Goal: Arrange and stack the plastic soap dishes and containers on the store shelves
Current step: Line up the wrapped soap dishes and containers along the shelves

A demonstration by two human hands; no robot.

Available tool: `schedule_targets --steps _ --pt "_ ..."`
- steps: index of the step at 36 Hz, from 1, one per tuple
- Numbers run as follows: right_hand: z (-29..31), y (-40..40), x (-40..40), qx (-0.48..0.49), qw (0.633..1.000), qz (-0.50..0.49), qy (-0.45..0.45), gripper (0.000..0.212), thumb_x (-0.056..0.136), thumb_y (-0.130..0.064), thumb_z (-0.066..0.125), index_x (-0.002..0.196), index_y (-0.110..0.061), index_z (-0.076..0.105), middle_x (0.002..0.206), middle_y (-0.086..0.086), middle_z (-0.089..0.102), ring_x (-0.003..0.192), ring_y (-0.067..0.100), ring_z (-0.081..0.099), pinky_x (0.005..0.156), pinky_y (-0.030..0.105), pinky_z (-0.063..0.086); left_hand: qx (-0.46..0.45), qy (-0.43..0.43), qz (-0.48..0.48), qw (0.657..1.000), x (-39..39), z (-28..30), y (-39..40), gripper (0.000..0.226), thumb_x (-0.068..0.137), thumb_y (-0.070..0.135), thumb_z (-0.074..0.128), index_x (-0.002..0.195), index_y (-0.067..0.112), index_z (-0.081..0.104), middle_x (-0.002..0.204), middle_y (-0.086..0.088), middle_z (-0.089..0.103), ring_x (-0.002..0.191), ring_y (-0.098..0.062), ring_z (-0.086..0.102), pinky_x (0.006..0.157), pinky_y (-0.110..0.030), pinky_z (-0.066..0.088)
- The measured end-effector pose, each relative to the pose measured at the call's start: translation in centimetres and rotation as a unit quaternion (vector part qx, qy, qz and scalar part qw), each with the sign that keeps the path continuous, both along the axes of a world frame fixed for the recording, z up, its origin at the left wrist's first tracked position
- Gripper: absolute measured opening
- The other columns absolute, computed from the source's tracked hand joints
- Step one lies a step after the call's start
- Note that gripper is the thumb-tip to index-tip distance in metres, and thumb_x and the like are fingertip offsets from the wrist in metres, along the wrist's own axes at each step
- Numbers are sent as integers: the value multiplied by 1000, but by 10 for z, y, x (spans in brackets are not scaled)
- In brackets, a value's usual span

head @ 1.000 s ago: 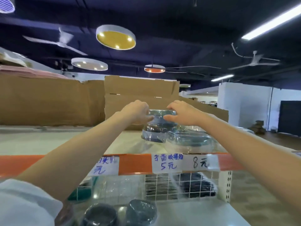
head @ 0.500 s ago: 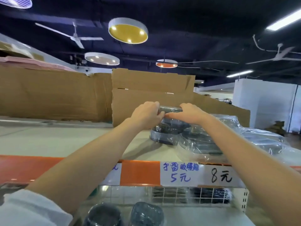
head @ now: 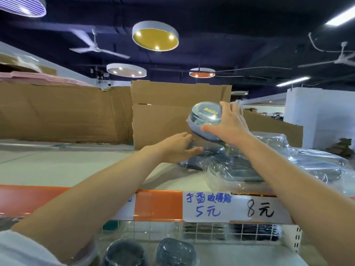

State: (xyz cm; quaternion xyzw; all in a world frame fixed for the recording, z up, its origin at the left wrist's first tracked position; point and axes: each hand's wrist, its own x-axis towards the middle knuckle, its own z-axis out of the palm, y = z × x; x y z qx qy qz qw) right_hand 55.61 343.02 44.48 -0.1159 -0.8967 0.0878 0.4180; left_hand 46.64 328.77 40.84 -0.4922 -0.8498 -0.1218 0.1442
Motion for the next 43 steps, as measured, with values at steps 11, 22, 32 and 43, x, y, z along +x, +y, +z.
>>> schedule_targets --steps 11,22,32,43 --pt "0 4 -5 -6 999 -26 32 80 74 -42 73 134 -8 32 132 10 30 126 27 27 103 33 28 -41 13 4 999 -3 1 4 77 91 63 36 148 12 30 137 -5 40 125 -22 30 108 -38 27" --pt "-2 0 -5 17 1000 -23 10 84 74 -45 73 136 -7 30 132 10 28 126 26 26 103 35 29 -52 -27 68 996 1 8 2 74 80 72 46 117 8 55 118 -7 43 109 -24 39 95 -42 38" --pt "5 -9 -4 94 995 -2 22 90 74 -43 73 140 -3 26 133 11 28 121 27 30 104 32 30 40 -53 25 997 9 18 -11 78 67 64 72 125 17 48 117 -3 45 108 -17 43 97 -35 42" --pt "34 -29 25 17 993 93 76 88 68 -53 78 132 -9 37 128 8 31 122 24 33 104 33 34 182 155 117 964 40 34 -56 85 64 63 74 121 5 49 115 -8 40 106 -22 36 95 -39 42"
